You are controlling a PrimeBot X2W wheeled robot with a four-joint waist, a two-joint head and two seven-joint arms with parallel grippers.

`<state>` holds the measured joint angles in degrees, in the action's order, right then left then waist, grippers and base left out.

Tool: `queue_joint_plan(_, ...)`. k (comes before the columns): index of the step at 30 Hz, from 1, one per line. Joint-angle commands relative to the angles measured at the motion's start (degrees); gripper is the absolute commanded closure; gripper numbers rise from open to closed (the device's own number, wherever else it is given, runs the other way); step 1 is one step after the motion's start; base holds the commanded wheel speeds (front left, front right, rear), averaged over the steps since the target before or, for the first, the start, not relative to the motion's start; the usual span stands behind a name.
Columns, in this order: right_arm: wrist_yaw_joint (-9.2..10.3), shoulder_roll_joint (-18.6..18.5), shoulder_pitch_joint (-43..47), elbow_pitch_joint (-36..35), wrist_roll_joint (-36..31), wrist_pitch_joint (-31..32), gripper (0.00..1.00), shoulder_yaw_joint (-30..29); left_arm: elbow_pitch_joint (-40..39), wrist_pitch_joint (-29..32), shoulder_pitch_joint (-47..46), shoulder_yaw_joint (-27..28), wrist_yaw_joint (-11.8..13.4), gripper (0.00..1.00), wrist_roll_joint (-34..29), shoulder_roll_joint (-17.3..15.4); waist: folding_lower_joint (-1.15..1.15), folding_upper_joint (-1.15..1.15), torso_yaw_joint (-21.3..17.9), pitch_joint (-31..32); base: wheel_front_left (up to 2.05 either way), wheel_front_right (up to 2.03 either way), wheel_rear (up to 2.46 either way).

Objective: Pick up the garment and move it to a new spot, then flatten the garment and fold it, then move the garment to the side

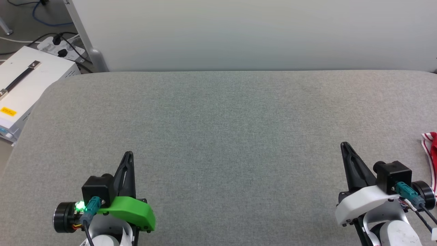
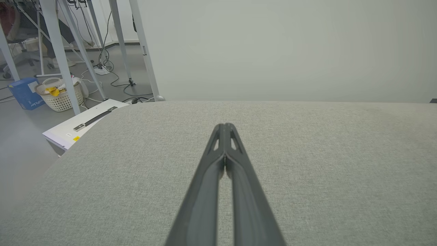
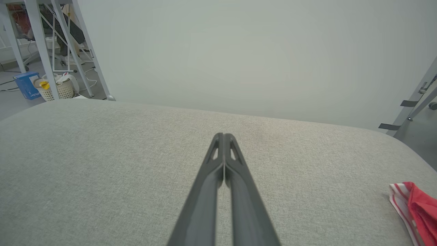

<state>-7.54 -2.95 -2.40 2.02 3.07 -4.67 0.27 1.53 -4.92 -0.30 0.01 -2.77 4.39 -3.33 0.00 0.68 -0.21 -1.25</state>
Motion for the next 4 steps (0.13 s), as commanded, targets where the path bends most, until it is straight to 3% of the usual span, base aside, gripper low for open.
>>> queue_joint_plan(1,0.04,0.05,1.07,-0.42,-0.60,0.49,1.00,-0.06,-0.24,0.35,0.21,-0.02,0.48,1.00,-0.94,0.30,0.00,-0.47,0.01,0.05,0.00,0.00,0.00)
queue_joint_plan(4,0.04,0.05,1.17,-0.54,-0.78,0.79,1.00,-0.08,-0.34,0.68,0.21,-0.02,0.65,1.00,-1.19,0.31,0.00,-0.48,0.02,0.13,0.00,0.00,0.00)
